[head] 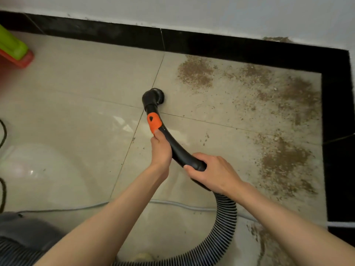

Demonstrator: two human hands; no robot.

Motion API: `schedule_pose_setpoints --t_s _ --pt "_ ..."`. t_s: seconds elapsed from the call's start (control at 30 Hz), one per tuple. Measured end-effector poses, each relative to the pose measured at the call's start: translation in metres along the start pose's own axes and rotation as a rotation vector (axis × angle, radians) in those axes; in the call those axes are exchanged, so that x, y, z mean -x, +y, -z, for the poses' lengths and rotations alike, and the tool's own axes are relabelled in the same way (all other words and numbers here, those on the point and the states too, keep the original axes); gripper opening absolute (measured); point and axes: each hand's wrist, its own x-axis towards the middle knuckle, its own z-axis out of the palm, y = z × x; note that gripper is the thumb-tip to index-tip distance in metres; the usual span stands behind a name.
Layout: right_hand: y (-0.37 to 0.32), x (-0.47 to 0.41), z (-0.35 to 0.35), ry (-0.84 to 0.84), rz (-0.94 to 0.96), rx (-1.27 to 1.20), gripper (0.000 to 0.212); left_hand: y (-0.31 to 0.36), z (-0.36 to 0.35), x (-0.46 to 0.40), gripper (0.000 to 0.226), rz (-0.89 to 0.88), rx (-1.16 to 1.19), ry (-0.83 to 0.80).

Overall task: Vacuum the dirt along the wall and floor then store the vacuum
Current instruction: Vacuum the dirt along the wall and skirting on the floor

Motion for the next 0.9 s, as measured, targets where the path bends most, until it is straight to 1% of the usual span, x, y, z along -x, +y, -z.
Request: schedule_pose_setpoints --t_s 0.13,0.2,0.37,0.53,0.7,0.8,0.9 --pt "0.009 0.001 0.017 0.075 -0.043 -0.018 0.018 0.014 -0.026 -0.001 0.056 0.007 -0.008 -0.106" --pt "0.010 -0.004 0.025 0.099 -0.050 -0.015 0.019 0.022 -0.035 -0.006 0.057 0.009 -0.001 -0.135" --pt "0.004 -0.019 0.039 0.091 -0.029 0.062 0.026 0.032 -0.041 -0.018 0.054 0.020 0.046 -0.126" --pt "0.001 -0.046 0.051 0.116 -0.027 0.114 0.027 0.051 -0.052 -0.039 0.054 0.010 0.080 -0.139" --pt "0.009 -0.078 0.074 0.133 -0.035 0.075 0.031 0.075 -0.077 -0.061 0.055 0.004 0.073 -0.169" --pt "0.009 -0.098 0.085 0.152 -0.027 0.070 0.028 0.088 -0.089 -0.077 0.056 0.008 0.065 -0.163" --pt "0.010 -0.113 0.091 0.180 -0.034 0.059 0.028 0.102 -0.100 -0.092 0.057 0.009 0.067 -0.191"
